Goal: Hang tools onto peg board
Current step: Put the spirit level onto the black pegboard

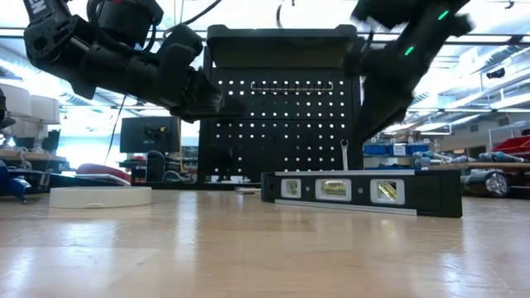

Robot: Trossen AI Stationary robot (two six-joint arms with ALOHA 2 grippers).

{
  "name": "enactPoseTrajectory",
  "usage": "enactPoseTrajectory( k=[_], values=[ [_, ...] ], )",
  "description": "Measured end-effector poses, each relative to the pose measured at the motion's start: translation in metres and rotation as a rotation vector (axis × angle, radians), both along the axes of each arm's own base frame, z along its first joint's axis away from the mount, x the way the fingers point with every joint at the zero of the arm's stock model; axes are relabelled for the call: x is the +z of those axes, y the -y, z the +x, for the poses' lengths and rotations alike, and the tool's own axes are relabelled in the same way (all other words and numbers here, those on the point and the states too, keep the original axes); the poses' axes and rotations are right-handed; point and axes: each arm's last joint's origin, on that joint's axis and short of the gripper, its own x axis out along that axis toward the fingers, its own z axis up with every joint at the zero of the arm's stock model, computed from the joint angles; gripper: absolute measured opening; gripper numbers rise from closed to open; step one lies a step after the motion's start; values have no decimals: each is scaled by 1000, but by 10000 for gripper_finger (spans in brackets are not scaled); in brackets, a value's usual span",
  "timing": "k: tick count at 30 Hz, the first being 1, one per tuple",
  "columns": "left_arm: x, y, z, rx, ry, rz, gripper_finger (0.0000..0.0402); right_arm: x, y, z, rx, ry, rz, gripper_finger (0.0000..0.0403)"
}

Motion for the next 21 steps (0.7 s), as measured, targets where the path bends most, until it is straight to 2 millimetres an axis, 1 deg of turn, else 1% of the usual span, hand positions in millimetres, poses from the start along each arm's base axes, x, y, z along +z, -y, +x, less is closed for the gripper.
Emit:
enactPoseTrajectory(
  k=[4, 8, 11, 15, 18, 21],
  values=[
    [-2, 2, 0, -59, -20, 5, 126, 7, -42, -6, 56, 73, -16, 161],
    [-2, 0, 0, -14, -23, 8, 126, 1, -72, -10, 18, 99, 5, 161],
    [-1, -1, 0, 52, -7, -4, 126, -7, -91, -10, -32, 122, 23, 161],
    [-1, -4, -1, 139, 1, -12, 126, -25, -112, -14, -93, 102, 34, 161],
    [-1, -5, -1, 173, 7, -21, 126, -37, -127, -18, -106, 92, 35, 161],
    [0, -5, -1, 199, 21, -24, 127, -45, -138, -21, -103, 98, 22, 161]
  ],
)
